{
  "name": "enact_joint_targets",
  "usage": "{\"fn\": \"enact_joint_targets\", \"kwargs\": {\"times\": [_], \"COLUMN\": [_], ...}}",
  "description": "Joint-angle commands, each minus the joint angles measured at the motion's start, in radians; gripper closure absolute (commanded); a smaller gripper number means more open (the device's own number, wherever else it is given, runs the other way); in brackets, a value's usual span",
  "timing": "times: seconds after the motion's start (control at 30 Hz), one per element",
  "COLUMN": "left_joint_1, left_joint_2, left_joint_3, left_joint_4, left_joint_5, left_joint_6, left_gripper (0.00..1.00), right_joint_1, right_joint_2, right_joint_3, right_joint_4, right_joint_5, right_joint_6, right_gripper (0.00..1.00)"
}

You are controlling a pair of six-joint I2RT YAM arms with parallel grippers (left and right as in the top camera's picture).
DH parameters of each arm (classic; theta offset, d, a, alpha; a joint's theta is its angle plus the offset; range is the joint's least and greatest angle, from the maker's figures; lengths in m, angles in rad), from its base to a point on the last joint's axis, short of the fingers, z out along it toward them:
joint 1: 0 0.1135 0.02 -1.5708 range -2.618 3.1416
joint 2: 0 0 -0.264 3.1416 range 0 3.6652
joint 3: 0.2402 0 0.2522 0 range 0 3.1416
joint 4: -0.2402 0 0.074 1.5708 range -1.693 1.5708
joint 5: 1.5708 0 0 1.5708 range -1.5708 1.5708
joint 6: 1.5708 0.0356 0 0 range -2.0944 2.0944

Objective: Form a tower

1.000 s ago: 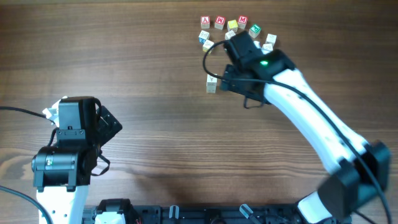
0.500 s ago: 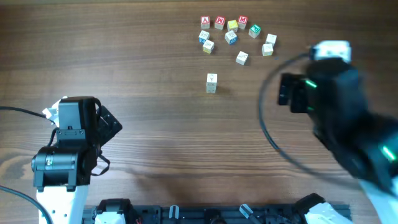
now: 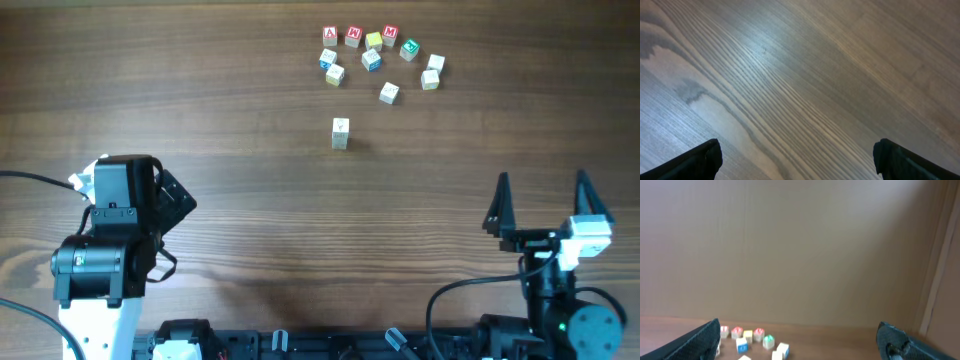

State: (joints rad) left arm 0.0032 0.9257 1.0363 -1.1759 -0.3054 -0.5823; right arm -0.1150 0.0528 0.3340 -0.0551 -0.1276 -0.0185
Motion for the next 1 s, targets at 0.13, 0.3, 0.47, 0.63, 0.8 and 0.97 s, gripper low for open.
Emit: {"fn": "enact_joint_targets", "kwargs": {"times": [0.13,0.3,0.47,0.63,0.8,0.97], "left_joint_1": [0.008,0.008,0.008,0.008,0.002,-0.086], "left_joint_2": [0.000,0.000,0.000,0.000,0.000,-0.154], "left_joint_3": [0.000,0.000,0.000,0.000,0.000,-0.053], "left_joint_4": [0.002,0.002,0.002,0.002,0.002,0.044], "left_joint_5": [0.002,0.002,0.002,0.002,0.002,-0.042], "left_joint_6": [-0.010,-0.010,-0.010,-0.010,-0.010,0.023], "left_gripper": [0.00,0.00,0.00,0.00,0.00,0.00], "right_joint_1": [-0.018,-0.016,-0.020,-0.020,-0.020,-0.020], "right_joint_2": [-0.050,-0.050,-0.045,-0.045,-0.045,-0.045], "right_joint_3": [-0.259,-0.329,-0.329,-0.329,-0.329,-0.329], "right_joint_4": [0.059,0.055,0.056,0.056,0.056,0.056], "right_joint_5": [0.056,0.068,0.072,0.071,0.071,0.071], "right_joint_6": [0.191,0.194,0.195,0.195,0.195,0.195], "right_gripper": [0.00,0.00,0.00,0.00,0.00,0.00]}}
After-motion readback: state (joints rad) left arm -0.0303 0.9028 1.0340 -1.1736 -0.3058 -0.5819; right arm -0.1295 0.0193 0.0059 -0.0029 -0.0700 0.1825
